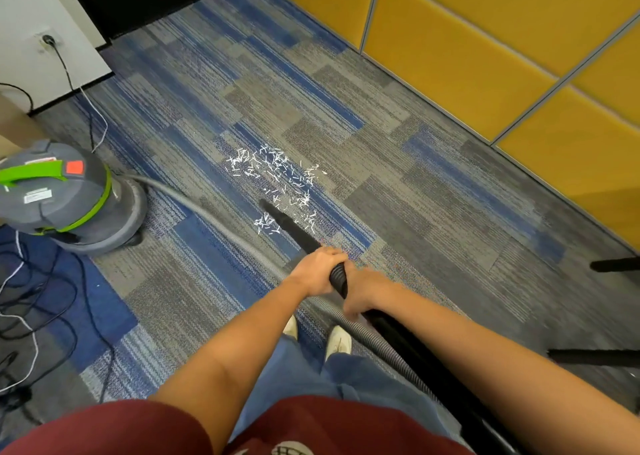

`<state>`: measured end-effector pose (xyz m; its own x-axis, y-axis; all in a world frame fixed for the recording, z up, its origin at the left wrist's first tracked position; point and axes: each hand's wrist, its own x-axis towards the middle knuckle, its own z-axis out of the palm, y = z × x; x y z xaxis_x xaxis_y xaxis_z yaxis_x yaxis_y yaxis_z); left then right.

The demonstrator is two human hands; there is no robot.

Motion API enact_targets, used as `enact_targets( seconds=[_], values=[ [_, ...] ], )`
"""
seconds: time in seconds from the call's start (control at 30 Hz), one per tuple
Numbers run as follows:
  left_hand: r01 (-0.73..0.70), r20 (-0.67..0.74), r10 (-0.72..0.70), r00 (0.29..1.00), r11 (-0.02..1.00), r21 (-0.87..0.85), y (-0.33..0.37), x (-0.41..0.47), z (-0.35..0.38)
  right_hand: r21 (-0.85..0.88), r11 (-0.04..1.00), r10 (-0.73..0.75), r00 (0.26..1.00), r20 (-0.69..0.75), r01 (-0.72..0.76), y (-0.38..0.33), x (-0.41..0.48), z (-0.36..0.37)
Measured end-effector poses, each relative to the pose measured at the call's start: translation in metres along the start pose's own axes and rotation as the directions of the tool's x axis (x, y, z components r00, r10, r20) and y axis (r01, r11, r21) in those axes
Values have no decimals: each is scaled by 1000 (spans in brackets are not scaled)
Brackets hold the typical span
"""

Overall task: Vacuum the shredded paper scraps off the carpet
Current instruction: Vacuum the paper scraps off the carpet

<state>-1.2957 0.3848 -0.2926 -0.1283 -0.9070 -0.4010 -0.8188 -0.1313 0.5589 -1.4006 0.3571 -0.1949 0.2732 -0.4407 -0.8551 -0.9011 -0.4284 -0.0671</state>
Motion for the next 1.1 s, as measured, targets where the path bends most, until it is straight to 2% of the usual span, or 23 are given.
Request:
enact_targets(
  seconds=[0.17,0.37,0.47,0.73,0.9,1.1],
  values=[
    [-32,36,30,999,998,47,-3,-7,-3,-141,990,-25,996,-83,13,-6,0,18],
    [1,16,-2,1000,1000,25,-4,-19,7,-80,996,-46,997,-70,41,-7,3,17],
    [13,18,-14,1000,1000,15,0,-24,12,-126,992,-32,997,-70,23,-4,4,25],
    [132,13,-134,991,984,122,-3,-20,25,-197,978,-78,995,-56,65,-1,5,26],
    [76,73,-86,994,989,126,7,-12,19,-181,983,-49,998,-28,43,5,1,21],
    [40,46,-44,998,996,85,25,-3,11,-249,968,-27,999,-45,15,16,-12,5]
  ],
)
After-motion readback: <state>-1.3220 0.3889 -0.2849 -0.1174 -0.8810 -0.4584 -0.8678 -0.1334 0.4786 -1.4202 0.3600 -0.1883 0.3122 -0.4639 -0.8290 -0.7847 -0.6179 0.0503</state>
